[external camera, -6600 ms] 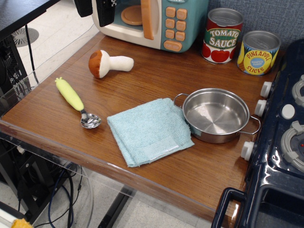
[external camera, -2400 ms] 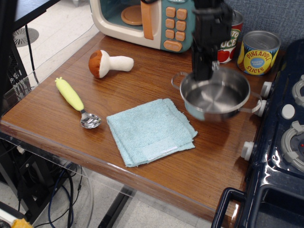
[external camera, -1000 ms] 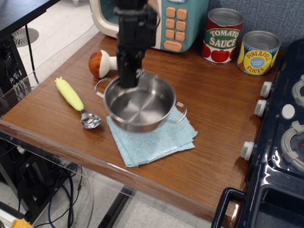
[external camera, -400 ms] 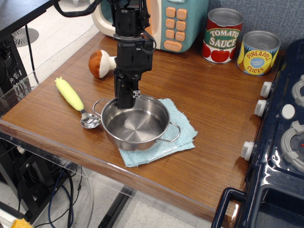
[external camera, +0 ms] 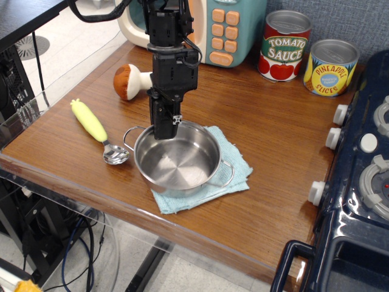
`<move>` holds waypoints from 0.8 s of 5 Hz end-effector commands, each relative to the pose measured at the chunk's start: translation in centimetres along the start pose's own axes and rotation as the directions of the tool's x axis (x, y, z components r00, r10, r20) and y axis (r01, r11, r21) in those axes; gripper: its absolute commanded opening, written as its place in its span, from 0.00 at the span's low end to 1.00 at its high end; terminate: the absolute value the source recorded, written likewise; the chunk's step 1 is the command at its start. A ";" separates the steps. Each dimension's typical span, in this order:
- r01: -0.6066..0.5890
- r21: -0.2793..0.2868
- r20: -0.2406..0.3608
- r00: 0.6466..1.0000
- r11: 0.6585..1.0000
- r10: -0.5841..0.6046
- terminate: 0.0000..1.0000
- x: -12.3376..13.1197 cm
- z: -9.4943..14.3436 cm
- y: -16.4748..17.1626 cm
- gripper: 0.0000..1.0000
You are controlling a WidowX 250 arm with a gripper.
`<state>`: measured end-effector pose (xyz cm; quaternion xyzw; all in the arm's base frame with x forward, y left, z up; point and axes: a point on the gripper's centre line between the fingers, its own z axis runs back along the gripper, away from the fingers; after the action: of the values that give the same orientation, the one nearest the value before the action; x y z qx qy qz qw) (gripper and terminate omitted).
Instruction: Move pan and drop onto the blue towel
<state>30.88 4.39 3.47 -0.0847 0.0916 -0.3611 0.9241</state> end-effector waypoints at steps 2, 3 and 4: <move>-0.006 0.065 0.021 1.000 0.998 0.004 0.00 -0.7 2.4 -0.7 1.00; -0.020 0.104 0.041 0.999 0.994 0.016 0.00 -1.0 3.8 -0.6 1.00; -0.020 0.156 0.100 0.995 0.988 0.004 0.00 -1.2 6.2 -0.6 1.00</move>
<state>31.71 4.82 7.06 -0.0486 0.0458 -0.3602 0.9305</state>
